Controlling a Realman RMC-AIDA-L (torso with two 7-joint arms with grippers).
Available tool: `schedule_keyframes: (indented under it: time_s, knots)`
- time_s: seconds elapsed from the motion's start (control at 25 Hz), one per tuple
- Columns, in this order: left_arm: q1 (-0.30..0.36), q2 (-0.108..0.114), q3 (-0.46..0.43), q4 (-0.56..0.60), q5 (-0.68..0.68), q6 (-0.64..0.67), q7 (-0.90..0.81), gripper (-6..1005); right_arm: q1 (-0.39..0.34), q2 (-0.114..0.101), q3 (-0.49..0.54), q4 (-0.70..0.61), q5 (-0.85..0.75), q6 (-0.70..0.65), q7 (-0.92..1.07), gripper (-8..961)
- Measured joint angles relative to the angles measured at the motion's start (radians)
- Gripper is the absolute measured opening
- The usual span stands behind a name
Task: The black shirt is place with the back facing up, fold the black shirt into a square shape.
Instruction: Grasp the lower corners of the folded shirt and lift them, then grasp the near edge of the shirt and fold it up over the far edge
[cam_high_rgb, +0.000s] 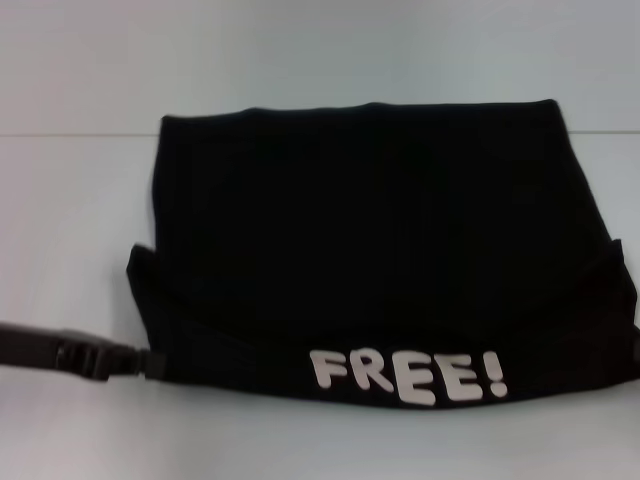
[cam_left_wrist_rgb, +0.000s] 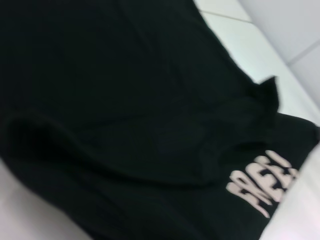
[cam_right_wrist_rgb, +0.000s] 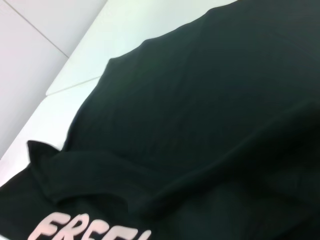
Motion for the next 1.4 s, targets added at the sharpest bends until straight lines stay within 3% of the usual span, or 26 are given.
schedule_keyframes:
  time_s: [0.4, 0.92, 1.12, 1.4]
  knots:
    - [0.062, -0.015, -0.011, -0.007, 0.0, 0.118, 0.048, 1, -0.051, -0.026, 0.01, -0.009, -0.004, -0.062, -0.038, 35]
    - [0.1, -0.019, -0.013, -0.032, 0.003, 0.188, 0.094, -1, -0.112, -0.027, 0.017, -0.04, -0.029, -0.169, -0.092, 35]
    - [0.097, -0.021, -0.014, -0.033, 0.002, 0.198, 0.094, -1, -0.113, -0.027, 0.026, -0.04, -0.041, -0.181, -0.097, 34]
    - [0.042, -0.008, -0.014, -0.042, 0.0, 0.186, 0.079, -1, -0.094, -0.032, 0.04, -0.04, -0.042, -0.198, -0.099, 34]
